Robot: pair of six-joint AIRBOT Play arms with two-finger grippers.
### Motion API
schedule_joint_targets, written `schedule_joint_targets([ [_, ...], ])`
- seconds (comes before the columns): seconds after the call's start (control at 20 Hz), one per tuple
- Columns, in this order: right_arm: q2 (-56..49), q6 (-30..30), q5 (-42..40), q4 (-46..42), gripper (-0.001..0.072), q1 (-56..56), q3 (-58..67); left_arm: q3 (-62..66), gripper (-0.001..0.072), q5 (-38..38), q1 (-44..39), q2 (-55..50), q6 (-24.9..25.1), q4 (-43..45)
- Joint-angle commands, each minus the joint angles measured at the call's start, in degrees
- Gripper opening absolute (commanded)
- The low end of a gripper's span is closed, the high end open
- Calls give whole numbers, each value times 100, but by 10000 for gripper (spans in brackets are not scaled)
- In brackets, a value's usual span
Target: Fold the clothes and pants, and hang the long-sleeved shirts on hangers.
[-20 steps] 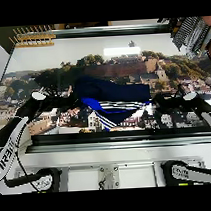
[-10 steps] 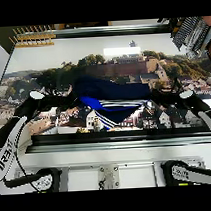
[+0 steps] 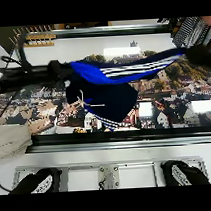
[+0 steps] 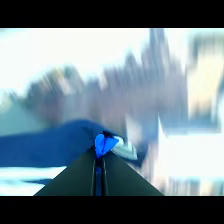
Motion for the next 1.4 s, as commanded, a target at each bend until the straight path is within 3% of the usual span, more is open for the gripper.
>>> schedule_joint_targets([
  [0.0,885,-11,-66,-72,4,-20,1032,879,17,-52,-356,881,-15,-11],
  [0.35,1731,31,-780,-70,3,-31,1681,1187,17,339,-1200,2149,-201,59],
  [0.5,1718,208,-813,-9,3,-31,1681,1102,17,330,-1443,2312,-1010,782],
  [0.65,1397,262,-813,337,3,-28,1681,341,17,295,-1609,2350,-2315,1963],
  [0.75,883,238,-745,719,3,57,1681,-348,18,308,-1628,2153,-2712,2286],
  [0.95,-798,-81,-964,474,2,1231,1681,-1182,17,905,-1220,1012,-2529,2267],
  [1.15,-2796,-339,-3029,-13,3,2109,1690,-966,17,2240,-514,-595,-2103,2114],
  [1.25,-3580,-332,-3783,24,7,2144,1779,-393,17,2564,-282,-1484,-1589,2087],
  [1.3,-3897,-337,-3836,247,95,2124,1875,-74,17,2605,-186,-1910,-1569,2087],
  [1.35,-4129,-334,-3825,501,348,2092,1974,291,50,2608,-87,-2354,-1565,2087],
])
